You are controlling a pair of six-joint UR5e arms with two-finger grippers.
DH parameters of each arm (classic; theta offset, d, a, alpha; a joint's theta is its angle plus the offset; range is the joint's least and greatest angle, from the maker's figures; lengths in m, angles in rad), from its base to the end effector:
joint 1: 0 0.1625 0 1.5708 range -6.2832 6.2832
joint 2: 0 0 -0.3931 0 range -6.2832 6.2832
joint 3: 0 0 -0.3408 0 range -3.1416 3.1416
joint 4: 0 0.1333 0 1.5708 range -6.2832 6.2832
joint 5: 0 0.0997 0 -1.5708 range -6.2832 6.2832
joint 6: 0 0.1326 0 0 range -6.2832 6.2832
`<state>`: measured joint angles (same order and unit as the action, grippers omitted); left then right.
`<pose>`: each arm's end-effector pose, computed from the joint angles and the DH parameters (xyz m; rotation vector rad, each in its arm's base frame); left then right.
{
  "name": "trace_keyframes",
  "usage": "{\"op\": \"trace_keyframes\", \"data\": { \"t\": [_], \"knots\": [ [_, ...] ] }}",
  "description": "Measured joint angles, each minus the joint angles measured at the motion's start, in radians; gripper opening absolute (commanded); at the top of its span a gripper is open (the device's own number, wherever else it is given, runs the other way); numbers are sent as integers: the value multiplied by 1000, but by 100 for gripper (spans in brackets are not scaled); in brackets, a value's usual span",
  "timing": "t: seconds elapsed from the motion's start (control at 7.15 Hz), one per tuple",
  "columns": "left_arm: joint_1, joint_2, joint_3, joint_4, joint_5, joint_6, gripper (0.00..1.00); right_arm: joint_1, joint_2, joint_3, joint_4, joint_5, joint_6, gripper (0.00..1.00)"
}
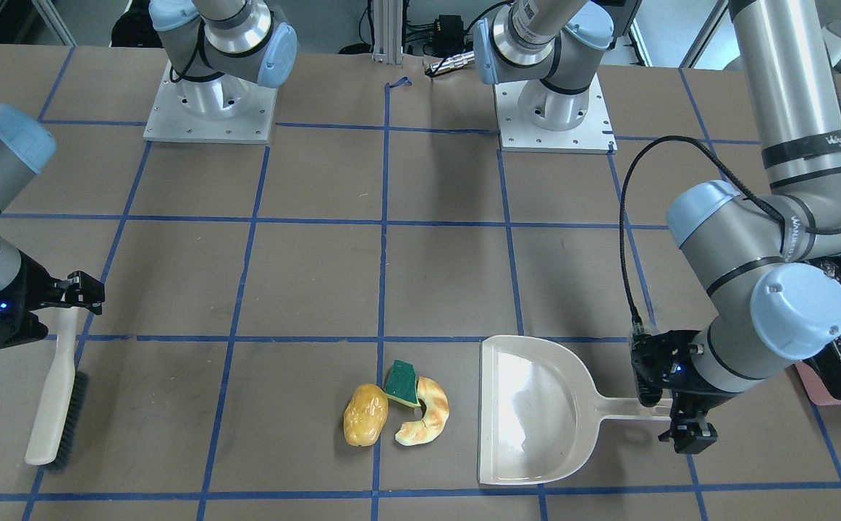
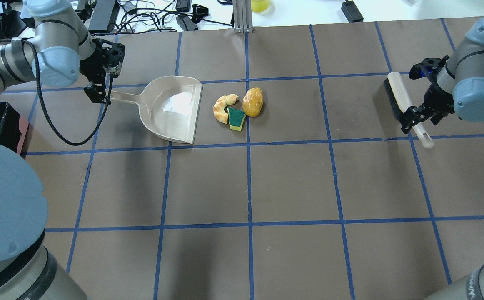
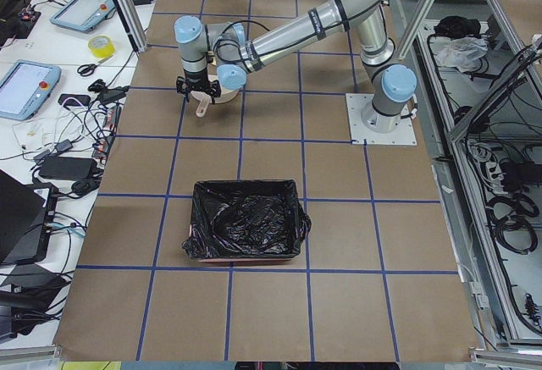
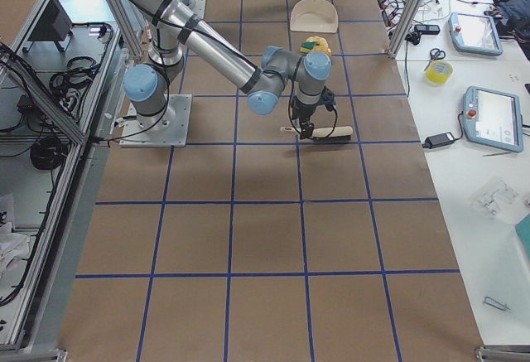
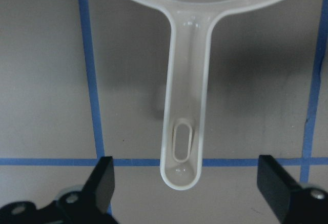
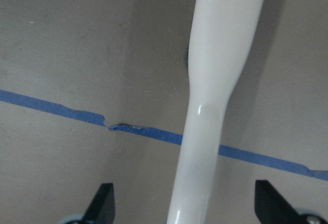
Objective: Sweep and dump trash into bin
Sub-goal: 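Lift the white-handled brush with the right gripper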
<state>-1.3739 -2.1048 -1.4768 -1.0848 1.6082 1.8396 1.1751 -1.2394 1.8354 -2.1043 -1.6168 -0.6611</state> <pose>-0.0057 -0.6273 0.2279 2.2559 2.1011 0.0119 -0.0758 -0.5115 0.2045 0.4165 -3.1032 -0.1208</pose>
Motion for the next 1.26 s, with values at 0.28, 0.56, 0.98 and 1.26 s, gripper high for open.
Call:
{"op": "trace_keyframes", "data": {
  "t": [0.28, 0.56, 0.98, 1.26],
  "knots": [
    [-6, -14, 0, -3, 1, 2, 95, -1, 0, 3, 13, -3, 4, 46],
    [-6, -21, -8, -6, 3, 0, 95, -1, -4, 4, 35, -3, 12, 29],
    [-2, -25, -11, -7, 10, -1, 79, -5, -7, 3, 52, -3, 15, 18],
    [6, -27, -20, -7, 14, -2, 56, -6, -12, -6, 59, -8, 30, 17]
  ]
}}
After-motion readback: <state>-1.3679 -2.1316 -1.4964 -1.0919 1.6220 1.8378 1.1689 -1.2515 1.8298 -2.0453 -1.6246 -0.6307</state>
